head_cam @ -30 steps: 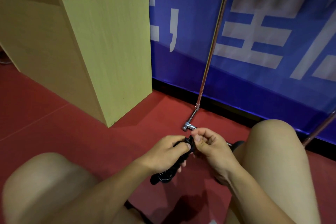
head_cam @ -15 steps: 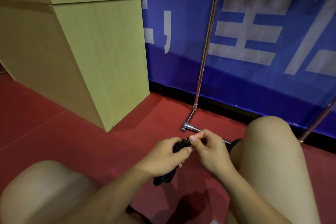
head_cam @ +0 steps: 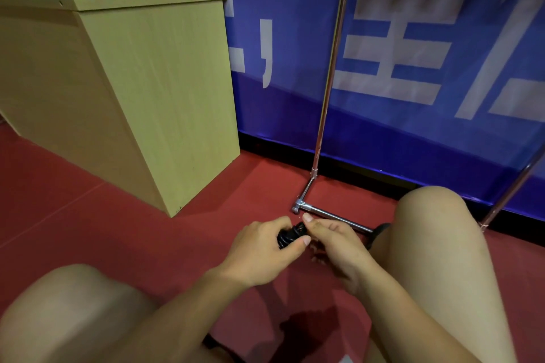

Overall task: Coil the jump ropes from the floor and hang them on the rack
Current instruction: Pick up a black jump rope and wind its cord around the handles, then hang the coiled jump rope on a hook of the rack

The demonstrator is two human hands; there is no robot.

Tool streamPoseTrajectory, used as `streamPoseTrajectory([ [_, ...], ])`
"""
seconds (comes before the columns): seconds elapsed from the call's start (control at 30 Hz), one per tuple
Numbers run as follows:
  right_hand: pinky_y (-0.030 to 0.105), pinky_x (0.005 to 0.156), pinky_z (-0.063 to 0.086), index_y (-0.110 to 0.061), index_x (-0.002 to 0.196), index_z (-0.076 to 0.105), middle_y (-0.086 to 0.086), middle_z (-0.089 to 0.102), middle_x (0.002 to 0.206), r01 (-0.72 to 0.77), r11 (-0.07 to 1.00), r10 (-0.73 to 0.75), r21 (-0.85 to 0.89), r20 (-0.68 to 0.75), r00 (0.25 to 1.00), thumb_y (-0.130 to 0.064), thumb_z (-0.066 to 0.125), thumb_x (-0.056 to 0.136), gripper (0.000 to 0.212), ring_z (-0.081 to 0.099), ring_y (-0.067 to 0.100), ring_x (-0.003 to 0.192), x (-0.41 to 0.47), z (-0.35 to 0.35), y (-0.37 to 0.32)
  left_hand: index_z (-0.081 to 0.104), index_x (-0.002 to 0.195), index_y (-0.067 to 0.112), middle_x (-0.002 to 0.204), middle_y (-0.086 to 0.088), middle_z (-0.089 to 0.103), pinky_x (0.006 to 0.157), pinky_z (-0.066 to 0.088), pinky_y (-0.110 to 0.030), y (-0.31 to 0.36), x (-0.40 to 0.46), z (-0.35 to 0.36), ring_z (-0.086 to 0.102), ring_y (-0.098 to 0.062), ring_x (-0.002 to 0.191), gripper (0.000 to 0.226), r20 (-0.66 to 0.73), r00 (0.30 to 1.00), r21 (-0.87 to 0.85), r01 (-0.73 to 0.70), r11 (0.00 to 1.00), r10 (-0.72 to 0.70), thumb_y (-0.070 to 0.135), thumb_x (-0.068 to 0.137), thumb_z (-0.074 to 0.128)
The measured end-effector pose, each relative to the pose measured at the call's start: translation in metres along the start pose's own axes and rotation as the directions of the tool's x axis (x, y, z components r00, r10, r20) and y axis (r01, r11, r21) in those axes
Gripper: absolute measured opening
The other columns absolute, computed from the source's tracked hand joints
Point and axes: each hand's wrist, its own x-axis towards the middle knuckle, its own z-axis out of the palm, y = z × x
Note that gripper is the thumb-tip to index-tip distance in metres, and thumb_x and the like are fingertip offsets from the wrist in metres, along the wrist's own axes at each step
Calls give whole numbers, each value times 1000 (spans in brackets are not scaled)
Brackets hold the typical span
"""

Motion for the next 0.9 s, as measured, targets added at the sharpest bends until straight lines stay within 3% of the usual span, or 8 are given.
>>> streamPoseTrajectory([
  [0.1, 29, 61, 43, -10, 86, 73, 15, 63, 77, 0, 998, 0, 62, -1, 1000, -26, 65, 92, 19, 55, 19, 65, 2, 0, -1, 41, 69, 32, 54, 7, 50, 52, 34, -30, 0, 1, 1, 49, -10, 54, 47, -15, 1000, 84, 8, 996, -6, 78, 77, 47],
  [0.2, 34, 71, 46, -10, 85, 70, 8, 65, 76, 110, 992, -107, 66, -43, 993, -14, 61, 95, 14, 56, 21, 72, 5, 0, 0, 43, 71, 29, 58, 8, 53, 53, 36, -31, 5, 5, 1, 52, -9, 56, 51, 14, 998, 84, 67, 994, -69, 79, 79, 47],
  [0.33, 34, 65, 42, -13, 84, 64, 5, 58, 70, 254, 967, -256, -31, -122, 959, -11, 59, 97, 14, 48, 20, 67, 9, -6, -11, 52, 75, 33, 65, 9, 64, 64, 50, -37, 16, 19, 1, 62, -9, 62, 49, 125, 985, -123, 132, 984, -116, 80, 83, 43],
  [0.47, 23, 62, 42, -14, 83, 62, 0, 58, 70, 391, 910, -412, -136, -198, 889, -4, 56, 97, 18, 49, 10, 65, 11, -21, -54, 58, 78, 26, 67, 3, 69, 67, 53, -38, 39, 44, -5, 64, -8, 59, 57, 71, 993, -365, 112, 924, -92, 79, 84, 38],
  [0.63, 19, 56, 42, -9, 86, 61, -1, 54, 65, 463, 855, -511, -233, -229, 829, -5, 55, 97, 13, 46, 8, 58, 21, -37, -121, 58, 79, 24, 70, 8, 66, 70, 47, -33, 68, 97, -31, 60, -4, 65, 59, 43, 997, -409, 73, 910, -61, 77, 85, 33],
  [0.77, 30, 59, 45, -16, 86, 63, -2, 59, 66, 436, 840, -526, -322, -285, 802, -13, 57, 98, 13, 51, 13, 62, 47, -56, -180, 62, 102, 23, 102, 1, 70, 99, 49, -40, 88, 157, -55, 65, -15, 100, 52, 165, 984, -483, 142, 864, -69, 66, 97, 34],
  [0.9, 27, 57, 49, -14, 88, 65, 0, 65, 70, 413, 834, -526, -367, -300, 796, -14, 56, 99, 14, 60, 11, 61, 72, -76, -242, 59, 114, 31, 108, 4, 66, 105, 47, -47, 113, 209, -80, 63, -18, 108, 45, 251, 968, -530, 163, 833, -29, 65, 91, 41],
])
